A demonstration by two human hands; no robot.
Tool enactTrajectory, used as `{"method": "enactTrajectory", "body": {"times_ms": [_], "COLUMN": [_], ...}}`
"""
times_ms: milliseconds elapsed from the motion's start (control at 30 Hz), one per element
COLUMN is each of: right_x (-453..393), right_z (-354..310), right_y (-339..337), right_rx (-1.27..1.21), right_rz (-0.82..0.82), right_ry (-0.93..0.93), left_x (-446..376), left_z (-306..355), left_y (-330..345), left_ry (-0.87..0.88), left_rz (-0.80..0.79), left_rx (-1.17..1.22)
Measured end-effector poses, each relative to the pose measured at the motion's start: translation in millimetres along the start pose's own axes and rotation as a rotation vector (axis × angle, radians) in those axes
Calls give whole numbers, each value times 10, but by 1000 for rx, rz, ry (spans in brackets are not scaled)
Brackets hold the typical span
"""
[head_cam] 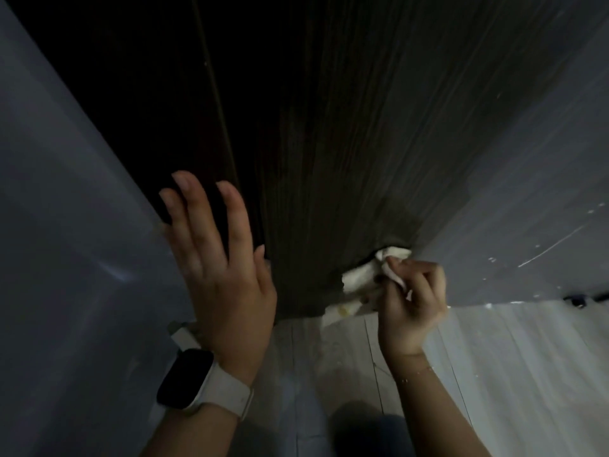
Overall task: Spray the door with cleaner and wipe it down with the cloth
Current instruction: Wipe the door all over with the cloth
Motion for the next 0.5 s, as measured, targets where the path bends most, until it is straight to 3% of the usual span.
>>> {"method": "enactTrajectory", "body": {"times_ms": [100, 233, 300, 433, 500], "right_x": [161, 428, 340, -50, 0], "right_z": [227, 740, 615, -8, 30], "right_y": [84, 211, 158, -69, -24], "right_rx": [41, 144, 125, -12, 11], "right_rz": [-81, -245, -203, 38, 21], "right_ry": [6, 187, 180, 1, -37], "left_x": [2, 7, 9, -3, -17], "left_z": [-8, -30, -29, -26, -21], "left_y": [-19, -14, -21, 7, -14], "left_ry": [4, 0, -4, 5, 1], "left_rz": [5, 2, -4, -21, -14], "left_rx": [-6, 21, 16, -6, -5]}}
Point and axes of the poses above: each hand's wrist, its own x-axis away from the middle knuckle, its own y-axis out of the palm, z = x × y, the point moved 9 cm from there along -x, towards the middle knuckle, and after that the axes turned 9 degrees about y, right-handed, at the moved point
